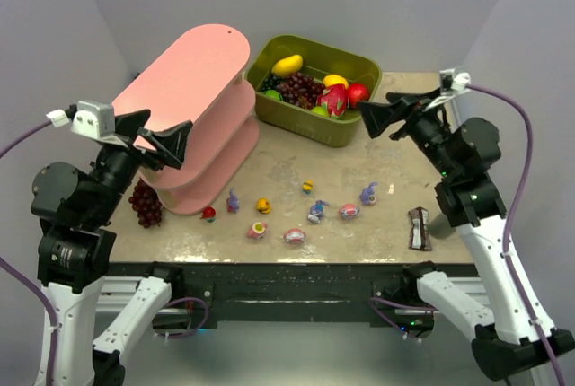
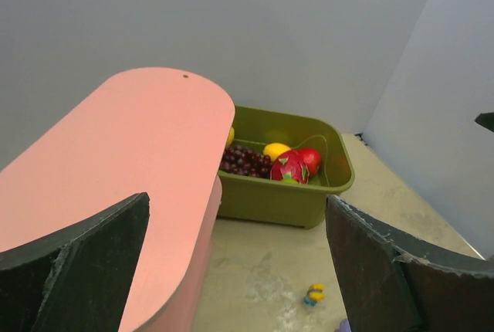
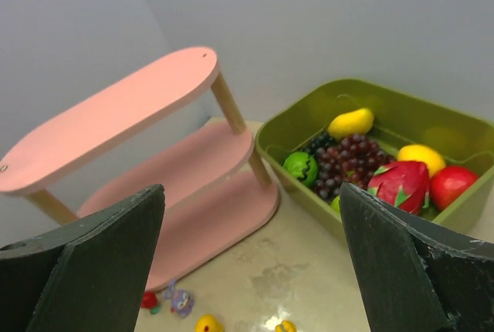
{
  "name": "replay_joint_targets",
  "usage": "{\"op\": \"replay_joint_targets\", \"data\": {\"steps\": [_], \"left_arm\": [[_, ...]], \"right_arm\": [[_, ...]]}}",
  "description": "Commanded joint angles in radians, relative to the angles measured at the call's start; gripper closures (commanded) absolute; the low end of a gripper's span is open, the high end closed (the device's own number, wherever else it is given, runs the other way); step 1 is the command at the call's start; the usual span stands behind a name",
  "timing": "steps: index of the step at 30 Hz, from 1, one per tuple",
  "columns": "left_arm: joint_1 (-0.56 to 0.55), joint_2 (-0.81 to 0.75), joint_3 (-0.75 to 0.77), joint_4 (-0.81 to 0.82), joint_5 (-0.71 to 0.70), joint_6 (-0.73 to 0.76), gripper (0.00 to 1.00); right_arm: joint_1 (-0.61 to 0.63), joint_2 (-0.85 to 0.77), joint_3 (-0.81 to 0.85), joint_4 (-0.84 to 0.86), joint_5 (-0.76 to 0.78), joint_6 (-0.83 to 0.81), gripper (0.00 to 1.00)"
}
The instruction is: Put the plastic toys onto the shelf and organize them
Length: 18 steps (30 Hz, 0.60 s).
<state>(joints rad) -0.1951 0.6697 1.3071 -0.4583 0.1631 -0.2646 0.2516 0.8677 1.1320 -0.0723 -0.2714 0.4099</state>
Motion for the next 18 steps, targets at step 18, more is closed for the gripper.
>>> {"op": "replay_joint_targets", "data": {"steps": [18], "left_arm": [[0.008,-0.068,-0.177,0.142,0.227,0.025,0.00]], "right_arm": [[0.598,0.068,-0.448,-0.014,0.663,0.119,0.16]]}}
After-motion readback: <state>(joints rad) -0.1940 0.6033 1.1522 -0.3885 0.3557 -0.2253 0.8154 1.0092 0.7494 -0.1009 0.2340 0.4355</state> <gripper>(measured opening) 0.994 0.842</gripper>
